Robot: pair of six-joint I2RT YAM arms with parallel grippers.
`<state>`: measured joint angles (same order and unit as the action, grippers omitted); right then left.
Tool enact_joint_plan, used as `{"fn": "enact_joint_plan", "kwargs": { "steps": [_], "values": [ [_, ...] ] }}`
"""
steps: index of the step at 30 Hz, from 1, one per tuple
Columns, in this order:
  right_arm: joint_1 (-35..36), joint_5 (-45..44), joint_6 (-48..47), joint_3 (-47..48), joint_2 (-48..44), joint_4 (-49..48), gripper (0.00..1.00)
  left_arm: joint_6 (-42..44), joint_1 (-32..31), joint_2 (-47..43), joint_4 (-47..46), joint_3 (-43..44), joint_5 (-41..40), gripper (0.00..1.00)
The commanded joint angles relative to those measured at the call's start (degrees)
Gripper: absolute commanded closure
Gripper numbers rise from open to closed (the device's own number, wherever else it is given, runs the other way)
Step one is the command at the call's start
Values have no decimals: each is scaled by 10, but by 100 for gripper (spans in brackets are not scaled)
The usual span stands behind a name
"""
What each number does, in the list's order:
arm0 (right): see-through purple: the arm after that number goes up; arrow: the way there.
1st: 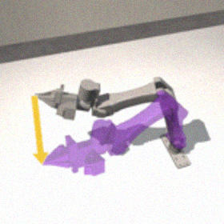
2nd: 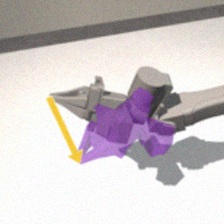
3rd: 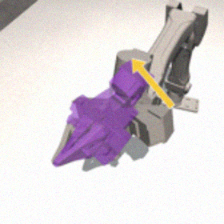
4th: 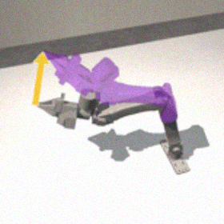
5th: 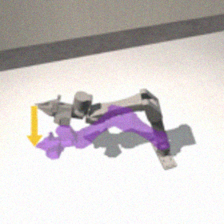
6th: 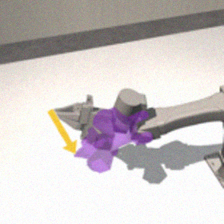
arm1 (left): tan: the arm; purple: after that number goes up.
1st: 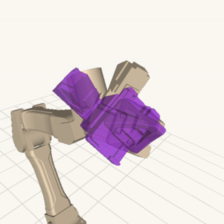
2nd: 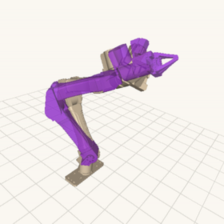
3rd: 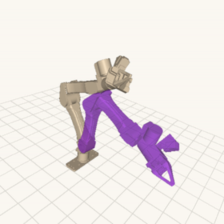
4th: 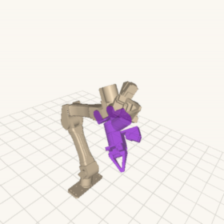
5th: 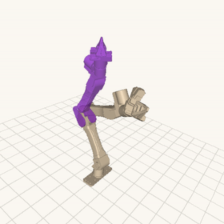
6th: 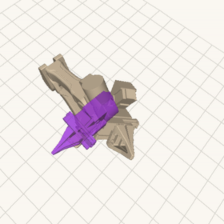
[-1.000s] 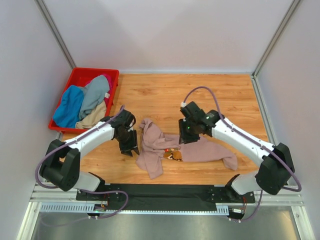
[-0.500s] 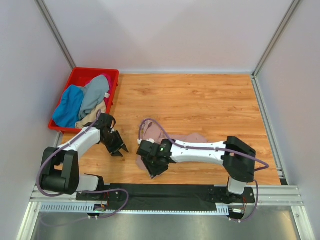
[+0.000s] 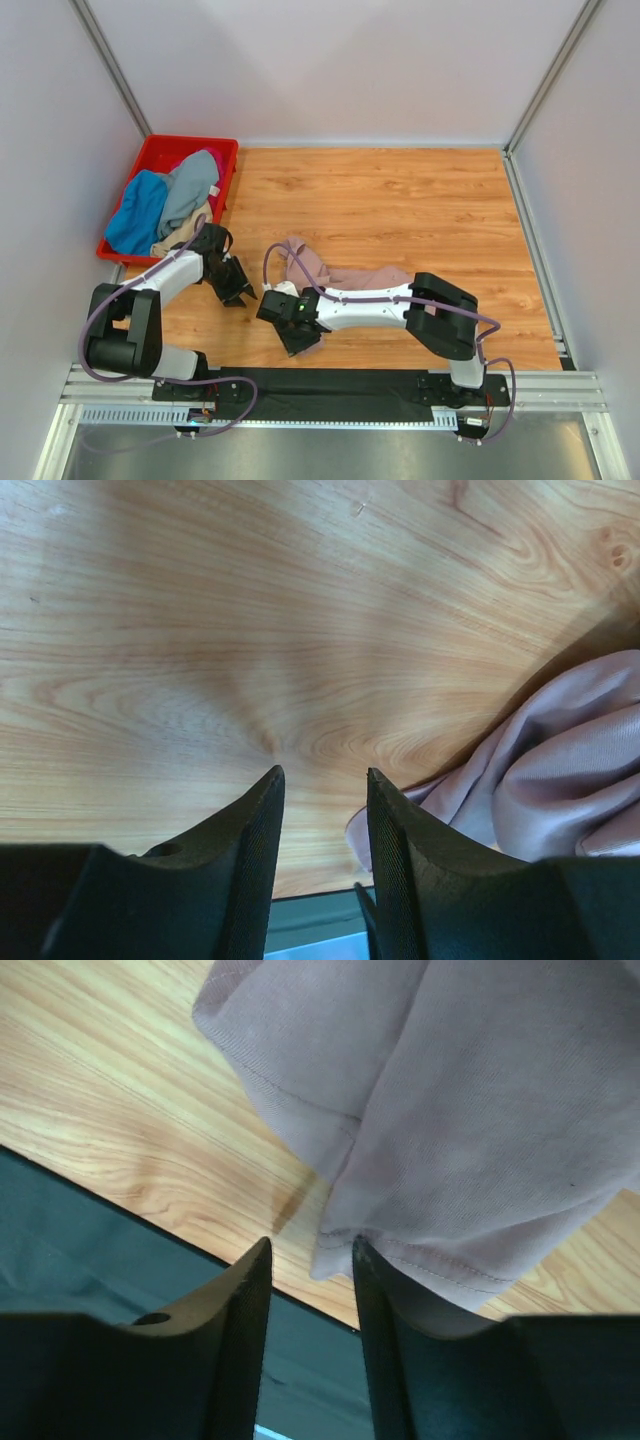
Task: Fold and stack the t-shirts
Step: Flatten the tshirt out
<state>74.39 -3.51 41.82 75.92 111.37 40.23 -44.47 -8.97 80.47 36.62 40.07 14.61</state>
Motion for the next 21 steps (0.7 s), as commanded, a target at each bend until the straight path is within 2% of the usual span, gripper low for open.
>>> {"fn": "enact_joint_plan", "kwargs": {
  "steps": [1, 3, 4, 6, 10, 13, 14, 17, 21],
  "values": [
    [1, -47, 14, 5, 24, -16, 64, 10, 3, -1, 21, 7, 7, 54],
    [0, -55, 19, 2, 24, -5, 73, 18, 3, -3, 29, 11, 5, 54],
    [0, -68, 21, 3, 15, 3, 88, 22, 3, -4, 31, 15, 3, 54],
    [-6, -87, 32, 18, -3, 44, 100, 32, 3, -9, 37, 18, 2, 54],
    [-51, -117, 34, 73, -84, 130, 100, 53, 2, -28, 50, 33, 13, 55],
    [-125, -95, 28, 99, -163, 149, 100, 72, 0, -50, 58, 37, 38, 55],
    [-169, -83, 27, 104, -188, 149, 100, 76, -2, -60, 58, 37, 48, 55],
    [-235, -37, 16, 123, -210, 146, 100, 85, -22, -77, 51, 40, 77, 55],
    [-286, -6, 2, 150, -226, 149, 100, 81, -74, -70, 34, 45, 90, 54]
  ]
}}
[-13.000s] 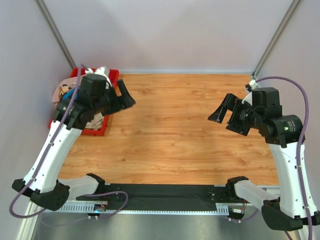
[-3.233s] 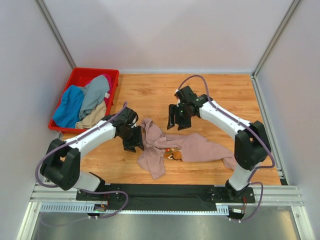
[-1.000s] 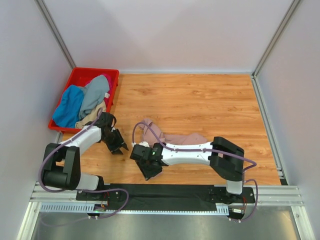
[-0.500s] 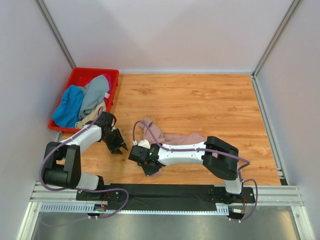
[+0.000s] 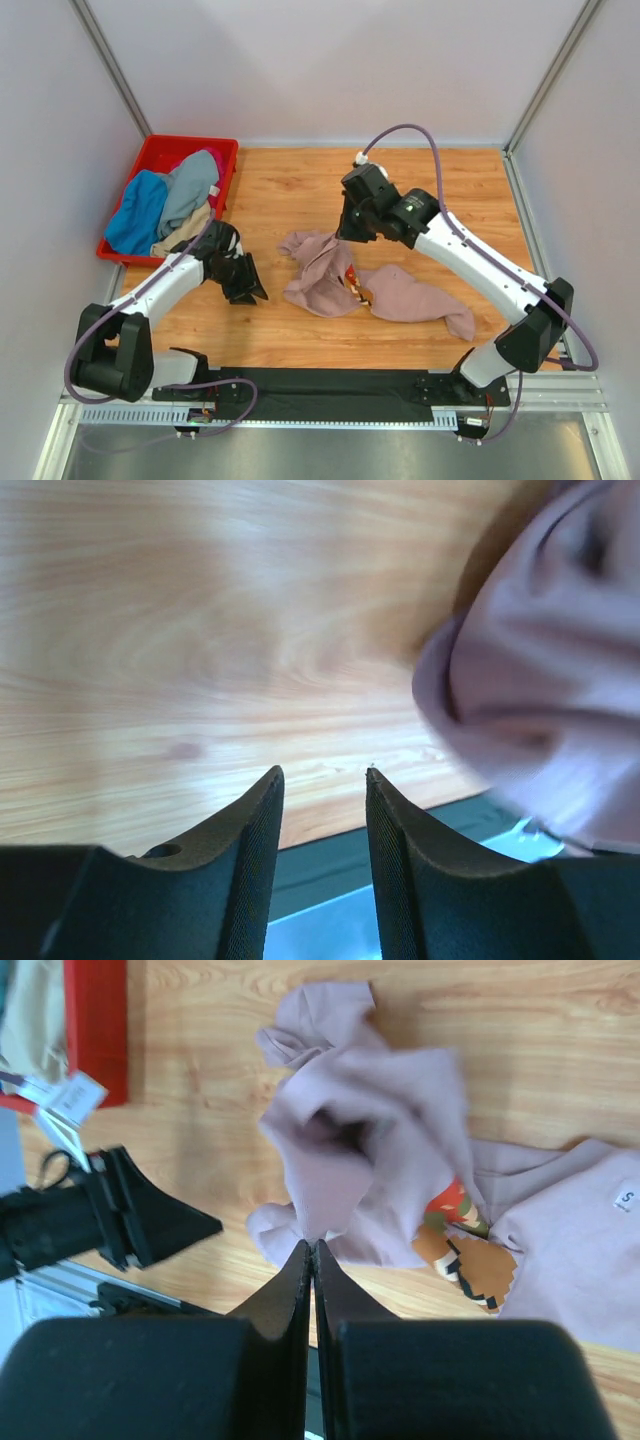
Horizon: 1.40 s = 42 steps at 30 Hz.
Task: Fold and stack the t-shirts
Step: Flatten the tshirt out
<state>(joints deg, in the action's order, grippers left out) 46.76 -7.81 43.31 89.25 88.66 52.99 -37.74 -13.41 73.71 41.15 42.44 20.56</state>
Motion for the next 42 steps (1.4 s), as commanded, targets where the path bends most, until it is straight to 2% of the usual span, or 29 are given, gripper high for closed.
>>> {"fn": "enact_joint_plan", "kwargs": {
  "steps": [1, 8, 14, 16, 19, 21, 23, 25, 26, 27, 28, 32, 35, 39, 42],
  "values": [
    [-18, 39, -15, 21, -2, 22, 100, 8, -36, 3, -17, 24, 34, 54],
    [-39, 55, -13, 44, -6, 26, 100, -8, -55, 49, -61, 77, 103, 52],
    [-40, 97, 10, 39, -5, 1, 100, 3, -61, 32, -89, 127, 150, 51],
    [-38, 110, 21, 43, 5, -5, 100, 14, -61, 4, -91, 137, 133, 50],
    [-28, 148, 41, 49, 39, -37, 100, 6, -60, -31, -22, 159, -3, 45],
    [10, 187, 37, 63, 89, -57, 100, -9, -26, -37, 38, 156, -62, 43],
    [55, 203, 16, 135, 135, -23, 99, -15, 21, -46, 34, 132, -51, 43],
    [68, 195, -21, 216, 189, 48, 89, -9, 38, -45, 32, 126, -41, 43],
    [65, 173, -28, 228, 195, 64, 76, -2, 41, -44, 32, 125, -35, 43],
    [60, 166, -37, 230, 193, 75, 70, 10, 41, -39, 32, 124, -28, 43],
    [38, 167, -38, 211, 185, 72, 60, 13, 41, -37, 23, 120, -7, 43],
    [-41, 168, -47, 121, 133, 41, 47, 21, 41, -16, -2, 86, 29, 43],
    [-90, 148, -91, 77, 123, 34, 45, 30, 41, 2, -24, 70, 20, 43],
    [-135, 134, -152, 46, 144, 39, 44, 43, 37, 57, -2, 78, 33, 43],
    [-159, 146, -183, 16, 152, 37, 44, 32, 15, 56, 1, 65, 26, 43]
  ]
}}
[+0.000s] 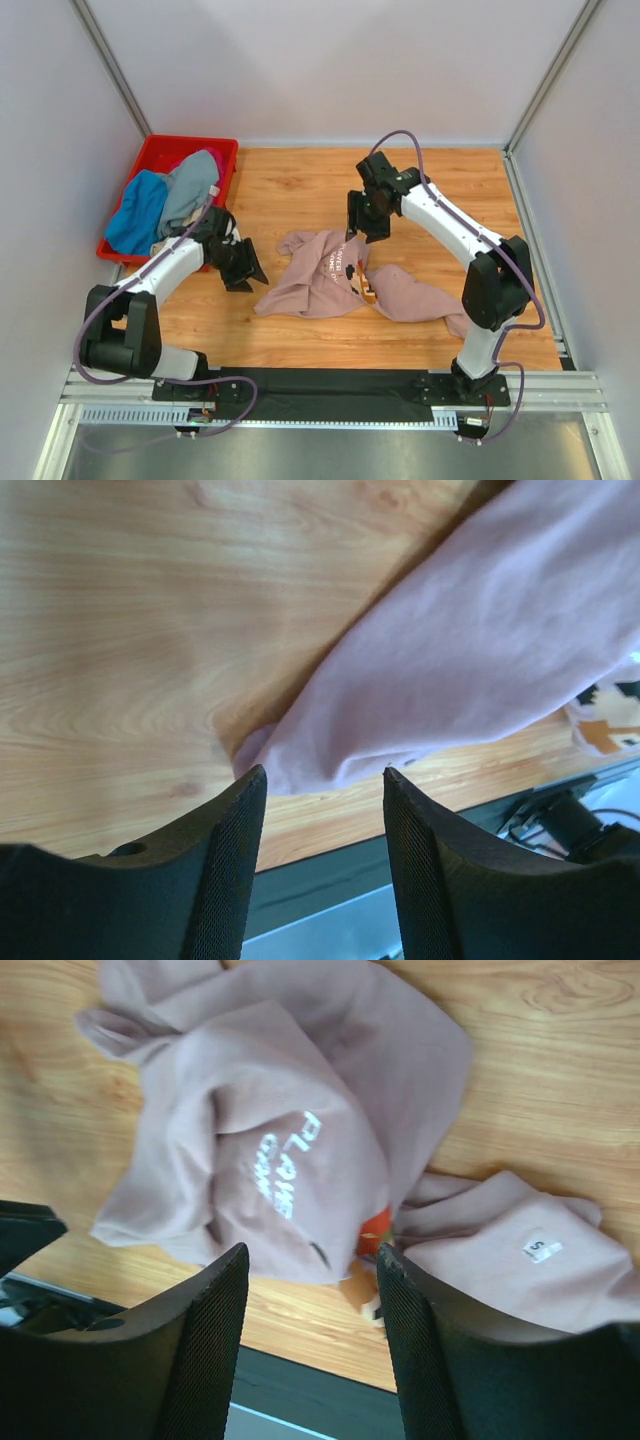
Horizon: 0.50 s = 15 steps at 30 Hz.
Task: Fold and stack the t-shirts
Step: Flatten the tshirt out
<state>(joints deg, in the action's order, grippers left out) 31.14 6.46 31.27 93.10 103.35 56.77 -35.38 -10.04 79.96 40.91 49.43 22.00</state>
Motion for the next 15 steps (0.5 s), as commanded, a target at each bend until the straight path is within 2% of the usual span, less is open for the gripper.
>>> {"fn": "enact_joint_plan", "kwargs": {
  "steps": [1, 8, 15],
  "values": [
    [-10, 8, -66, -36, 4, -12, 44, 5, -35, -10, 4, -10, 9, 43],
    [-15, 77, -74, -118, -2, -77, 44, -56, -66, -64, 81, -54, -96, 43],
    [-16, 93, -75, -131, 17, -115, 46, -71, -66, -99, 58, -95, -93, 43]
  ]
}}
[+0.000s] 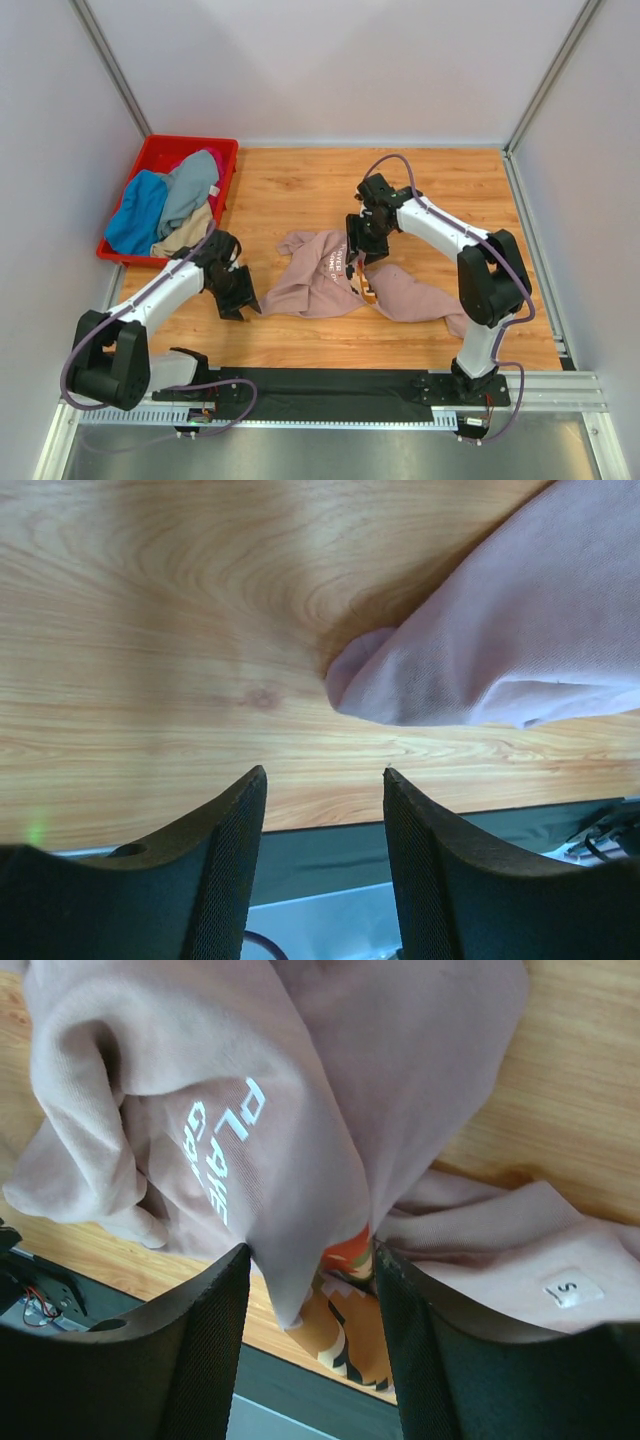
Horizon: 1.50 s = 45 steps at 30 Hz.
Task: Fold and stack the t-shirts
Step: Flatten the tshirt out
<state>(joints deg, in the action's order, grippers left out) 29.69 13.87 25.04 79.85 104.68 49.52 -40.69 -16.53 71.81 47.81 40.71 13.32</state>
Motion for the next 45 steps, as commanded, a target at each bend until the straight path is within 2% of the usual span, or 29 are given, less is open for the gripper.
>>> {"fn": "enact_joint_plan", "kwargs": {
  "steps": [1, 5, 9, 11, 12, 15, 16, 17, 18, 19, 20, 22, 24, 26, 27, 28, 30, 32, 34, 35, 36, 38, 39, 40, 42, 45],
  "values": [
    [-2, 20, -15, 0, 3, -46, 46, -16, -1, -19, -26, -21, 12, 42],
    [-2, 15, -19, 7, 10, -52, 47, -25, -1, -3, -149, -63, 57, 42],
    [-10, 6, -30, 22, 21, -53, 50, -7, -1, 65, -180, -37, 52, 44],
    [-20, -2, -35, 31, 25, -49, 55, 8, -1, 95, -176, -11, 48, 48],
    [-33, -4, -37, 49, 27, -45, 65, 10, -1, 99, -174, 18, 45, 63],
    [-59, -19, -52, 105, 27, -21, 88, 12, -1, 107, -145, 79, 36, 89],
    [-68, -37, -56, 125, 24, -11, 99, 13, -1, 110, -126, 140, 27, 93],
    [-75, -49, -60, 145, 16, 15, 100, 11, -1, 119, -73, 176, 22, 96],
    [-88, -81, -69, 169, 14, 35, 100, 10, -1, 123, -41, 250, 11, 100],
    [-94, -98, -76, 231, 11, 60, 100, 10, -1, 133, -7, 287, 4, 100],
    [-97, -113, -82, 262, 10, 116, 100, 10, -2, 136, 59, 323, -3, 100],
    [-102, -160, -99, 336, -4, 167, 100, 17, -6, 135, 143, 408, -26, 100],
    [-102, -164, -85, 334, -51, 203, 100, 21, -10, 124, 178, 433, -35, 100],
    [-95, -162, -58, 282, -88, 231, 100, 20, -10, 91, 203, 414, -34, 100],
    [-90, -149, -43, 256, -104, 240, 100, 20, -10, 78, 208, 373, -37, 100],
    [-82, -147, -20, 174, -142, 242, 100, 22, -10, 56, 213, 346, -41, 100],
    [-33, -125, 3, 87, -182, 226, 100, 25, -10, 38, 205, 253, -38, 100],
    [30, -120, 49, -24, -221, 203, 100, 31, -9, 27, 189, 198, -30, 100],
    [68, -106, 102, -81, -233, 192, 99, 39, -9, 33, 171, 142, -28, 100],
    [90, -101, 119, -108, -233, 186, 97, 43, -8, 40, 167, 132, -28, 100],
    [95, -97, 133, -140, -233, 187, 89, 53, -8, 49, 164, 125, -35, 100],
    [97, -100, 146, -150, -236, 189, 76, 63, -8, 75, 164, 126, -46, 100],
    [96, -129, 145, -131, -235, 196, 67, 68, -8, 83, 163, 127, -57, 100],
    [93, -138, 144, -114, -232, 209, 63, 70, -8, 89, 156, 126, -60, 100],
    [71, -179, 137, -59, -206, 218, 55, 72, -8, 95, 149, 117, -69, 100],
    [34, -215, 138, -9, -153, 209, 51, 73, -8, 97, 136, 101, -59, 100]
  ]
}}
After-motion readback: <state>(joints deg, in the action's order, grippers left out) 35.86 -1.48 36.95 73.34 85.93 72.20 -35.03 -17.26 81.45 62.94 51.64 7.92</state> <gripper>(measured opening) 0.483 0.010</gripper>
